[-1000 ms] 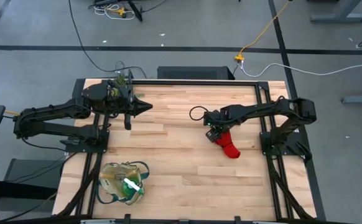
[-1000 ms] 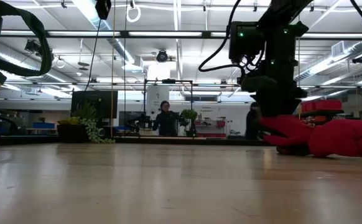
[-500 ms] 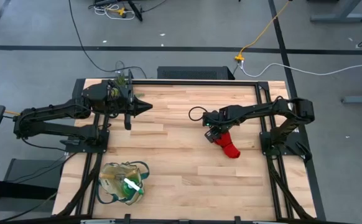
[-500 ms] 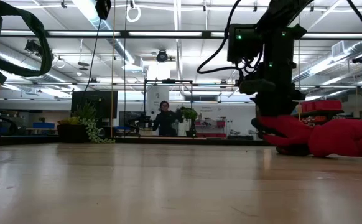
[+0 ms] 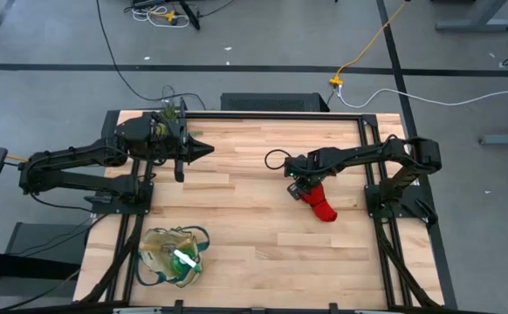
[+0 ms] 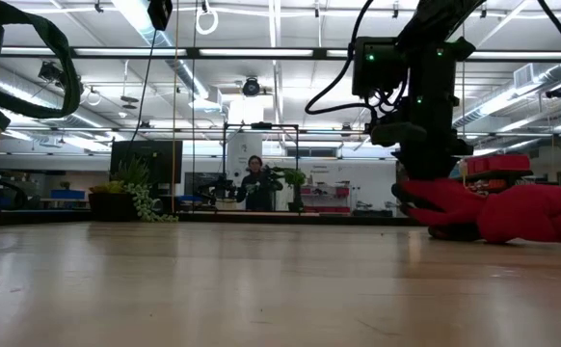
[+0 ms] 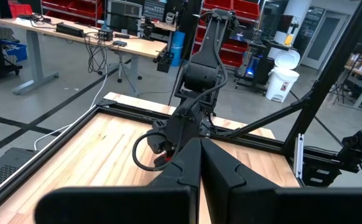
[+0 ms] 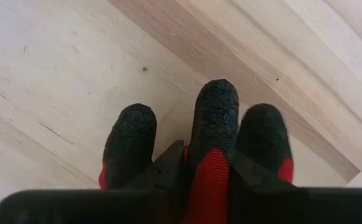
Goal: Pick & Place Garden tools in Gardening bag
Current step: Put the red gloves into the white gardening bag
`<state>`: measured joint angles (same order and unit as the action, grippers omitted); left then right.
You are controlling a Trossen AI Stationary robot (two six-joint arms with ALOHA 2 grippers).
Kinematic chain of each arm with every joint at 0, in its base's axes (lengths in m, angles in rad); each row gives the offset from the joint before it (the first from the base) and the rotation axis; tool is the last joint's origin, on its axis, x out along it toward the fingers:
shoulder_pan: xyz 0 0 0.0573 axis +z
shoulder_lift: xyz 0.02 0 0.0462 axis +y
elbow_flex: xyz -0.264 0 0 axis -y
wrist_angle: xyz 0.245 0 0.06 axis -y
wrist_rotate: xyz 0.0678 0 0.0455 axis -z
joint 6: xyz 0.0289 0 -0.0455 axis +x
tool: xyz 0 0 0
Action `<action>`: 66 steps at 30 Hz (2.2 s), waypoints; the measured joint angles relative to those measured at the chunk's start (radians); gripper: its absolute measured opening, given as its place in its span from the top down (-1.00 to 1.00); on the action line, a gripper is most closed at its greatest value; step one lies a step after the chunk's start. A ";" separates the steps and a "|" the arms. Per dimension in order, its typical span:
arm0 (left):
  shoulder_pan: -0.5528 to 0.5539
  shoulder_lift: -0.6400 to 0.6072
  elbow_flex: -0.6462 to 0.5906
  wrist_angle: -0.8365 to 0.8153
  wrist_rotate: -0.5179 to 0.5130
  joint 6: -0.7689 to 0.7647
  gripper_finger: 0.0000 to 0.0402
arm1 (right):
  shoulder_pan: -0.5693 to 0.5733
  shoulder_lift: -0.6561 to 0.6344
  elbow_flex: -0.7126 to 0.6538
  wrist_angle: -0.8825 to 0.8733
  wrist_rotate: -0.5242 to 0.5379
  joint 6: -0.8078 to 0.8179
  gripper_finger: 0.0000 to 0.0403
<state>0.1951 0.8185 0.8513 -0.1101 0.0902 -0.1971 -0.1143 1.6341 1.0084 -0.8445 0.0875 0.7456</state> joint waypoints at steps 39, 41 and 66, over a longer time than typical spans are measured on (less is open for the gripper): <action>0.000 0.000 0.000 0.000 0.000 -0.001 0.93 | -0.001 -0.002 0.267 -0.072 0.010 -0.183 0.97; 0.000 0.000 0.000 0.000 0.000 -0.001 0.93 | -0.001 -0.002 0.314 -0.086 0.031 -0.205 0.97; 0.000 0.000 0.000 0.000 0.000 0.002 0.93 | 0.000 -0.002 0.712 -0.053 0.089 -0.478 0.97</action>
<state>0.1954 0.8188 0.8516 -0.1097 0.0905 -0.1947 -0.1143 1.6325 1.7208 -0.8975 0.1761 0.2678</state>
